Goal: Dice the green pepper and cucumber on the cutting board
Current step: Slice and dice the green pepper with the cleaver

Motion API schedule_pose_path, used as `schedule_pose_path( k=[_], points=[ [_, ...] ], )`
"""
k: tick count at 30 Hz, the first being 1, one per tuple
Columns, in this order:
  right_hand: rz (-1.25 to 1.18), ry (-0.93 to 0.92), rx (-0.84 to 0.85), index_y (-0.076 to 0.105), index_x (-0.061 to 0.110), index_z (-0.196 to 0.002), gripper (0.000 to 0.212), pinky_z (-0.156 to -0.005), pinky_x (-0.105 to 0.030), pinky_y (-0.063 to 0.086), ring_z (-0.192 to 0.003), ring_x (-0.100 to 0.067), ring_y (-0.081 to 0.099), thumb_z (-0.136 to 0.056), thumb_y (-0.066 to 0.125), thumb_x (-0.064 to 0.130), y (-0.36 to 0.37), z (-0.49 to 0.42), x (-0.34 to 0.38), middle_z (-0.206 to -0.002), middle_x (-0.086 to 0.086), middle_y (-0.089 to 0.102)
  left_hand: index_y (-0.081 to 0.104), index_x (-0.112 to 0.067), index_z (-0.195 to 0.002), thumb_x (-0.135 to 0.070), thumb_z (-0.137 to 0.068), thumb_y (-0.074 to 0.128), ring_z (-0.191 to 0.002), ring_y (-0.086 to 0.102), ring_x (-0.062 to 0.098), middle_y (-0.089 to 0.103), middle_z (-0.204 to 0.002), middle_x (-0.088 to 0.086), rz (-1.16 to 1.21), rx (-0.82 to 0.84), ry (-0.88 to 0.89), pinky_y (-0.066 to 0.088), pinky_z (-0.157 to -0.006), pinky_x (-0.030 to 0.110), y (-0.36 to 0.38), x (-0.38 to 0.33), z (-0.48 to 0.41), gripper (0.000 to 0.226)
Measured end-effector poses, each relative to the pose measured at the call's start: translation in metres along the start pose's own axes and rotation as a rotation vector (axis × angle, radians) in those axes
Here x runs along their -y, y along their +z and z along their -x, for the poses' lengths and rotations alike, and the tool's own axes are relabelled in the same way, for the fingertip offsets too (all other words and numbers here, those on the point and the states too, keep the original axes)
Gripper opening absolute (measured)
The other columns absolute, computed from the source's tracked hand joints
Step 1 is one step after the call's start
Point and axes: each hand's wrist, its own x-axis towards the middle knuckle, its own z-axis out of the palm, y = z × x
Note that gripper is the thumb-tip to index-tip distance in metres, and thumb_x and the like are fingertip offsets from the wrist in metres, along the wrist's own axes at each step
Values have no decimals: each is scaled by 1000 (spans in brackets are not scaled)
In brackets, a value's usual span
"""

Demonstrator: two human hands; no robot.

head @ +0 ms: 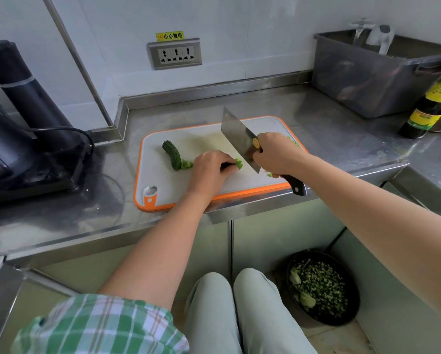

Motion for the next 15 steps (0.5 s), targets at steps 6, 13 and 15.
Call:
schedule_pose_path(
  k=[6,13,15],
  points=[
    [68,23,100,41,5,-73,14,-38,-20,32,-36,-18,51,-87,40,0,-5,6,11,-61,-11,50,78,-12,-88,-19,-81,73,-79,66,27,75,-86,4,0,1,11,49,-69,37,-1,-2,1,11],
    [104,-2,75,34,11,-67,22,-43,-24,35,-40,-20,52,-85,39,1,16,-2,14,-64,-7,46,78,-13,-83,-16,-78,74,-76,65,30,74,-81,5,-19,-11,20,48,-64,37,-1,-1,1,7],
    [91,10,37,31,13,-66,23,-43,-23,33,-43,-20,51,-86,38,2,22,-3,12,-66,-6,43,78,-13,-84,-15,-77,75,-75,64,29,73,-79,5,-21,-20,25,45,-63,33,-1,-1,1,8]
  ],
)
